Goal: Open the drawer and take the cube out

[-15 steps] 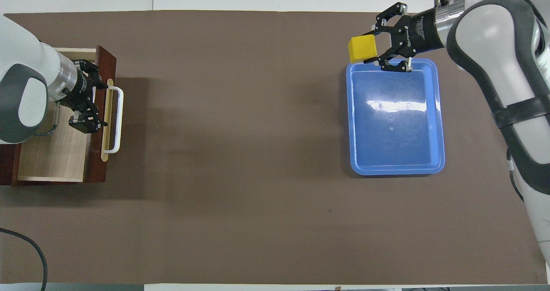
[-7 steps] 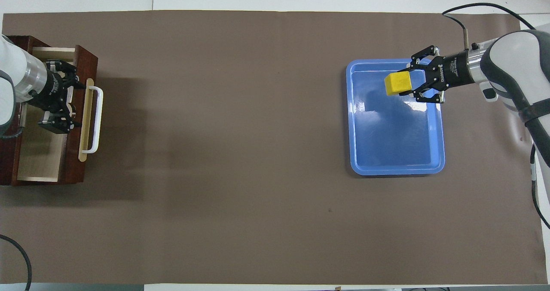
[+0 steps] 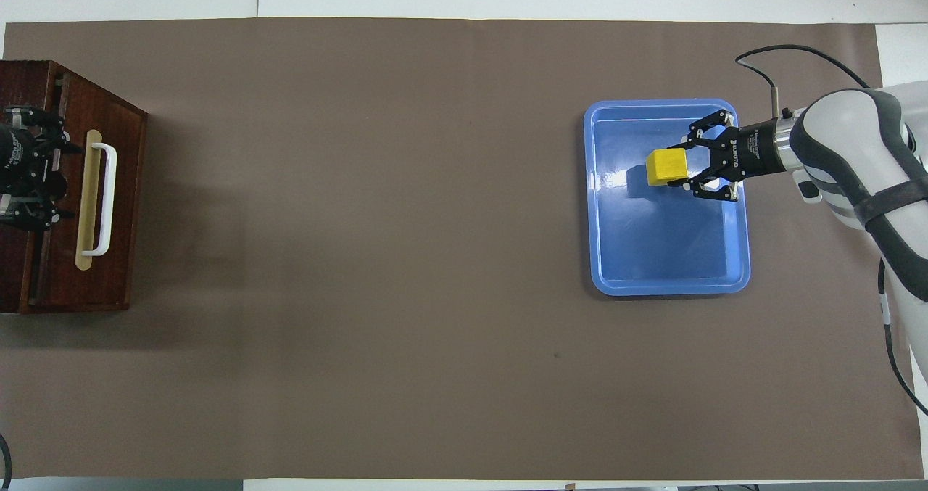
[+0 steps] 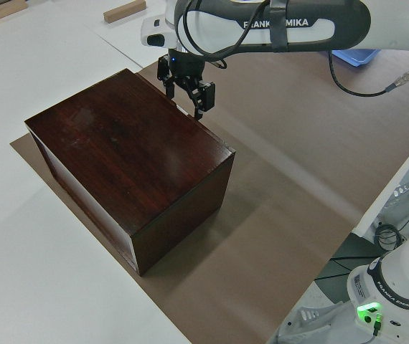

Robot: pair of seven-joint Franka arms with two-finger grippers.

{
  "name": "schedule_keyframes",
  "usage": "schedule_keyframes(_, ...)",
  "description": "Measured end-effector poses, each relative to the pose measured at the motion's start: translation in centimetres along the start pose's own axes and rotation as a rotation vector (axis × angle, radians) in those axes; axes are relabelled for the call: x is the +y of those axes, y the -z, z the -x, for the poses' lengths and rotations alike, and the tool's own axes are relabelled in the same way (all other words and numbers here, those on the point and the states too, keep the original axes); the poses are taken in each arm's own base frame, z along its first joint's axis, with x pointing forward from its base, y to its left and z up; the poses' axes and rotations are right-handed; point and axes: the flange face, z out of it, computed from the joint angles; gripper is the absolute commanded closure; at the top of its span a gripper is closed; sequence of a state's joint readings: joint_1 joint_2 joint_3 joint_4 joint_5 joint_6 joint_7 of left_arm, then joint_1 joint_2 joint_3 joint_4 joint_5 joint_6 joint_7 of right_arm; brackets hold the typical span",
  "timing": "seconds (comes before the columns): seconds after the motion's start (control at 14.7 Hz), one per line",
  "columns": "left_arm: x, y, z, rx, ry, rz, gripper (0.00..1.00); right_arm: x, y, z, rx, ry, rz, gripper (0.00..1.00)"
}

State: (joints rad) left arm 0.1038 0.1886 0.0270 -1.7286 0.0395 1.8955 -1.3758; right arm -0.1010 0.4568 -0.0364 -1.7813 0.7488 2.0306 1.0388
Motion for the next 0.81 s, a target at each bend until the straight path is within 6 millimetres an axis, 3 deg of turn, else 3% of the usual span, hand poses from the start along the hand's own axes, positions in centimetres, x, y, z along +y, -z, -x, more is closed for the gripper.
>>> schedule_keyframes(0.27, -0.2, -0.1, -1.0, 0.001, -0.007, 0.007, 0.0, 1.3, -0.7, -0.5, -0.003, -0.022, 0.008, 1.0)
schedule_keyframes(0.61, -0.2, 0.0, -0.8, 0.0, -0.077, 0.003, 0.0, 2.2, -1.2, -0.7, -0.006, -0.016, 0.016, 1.0)
schedule_keyframes(0.81, -0.8, 2.2, -0.1, 0.002, -0.25, 0.011, 0.0, 2.6, -1.5, -1.0, 0.001, 0.013, 0.013, 1.0)
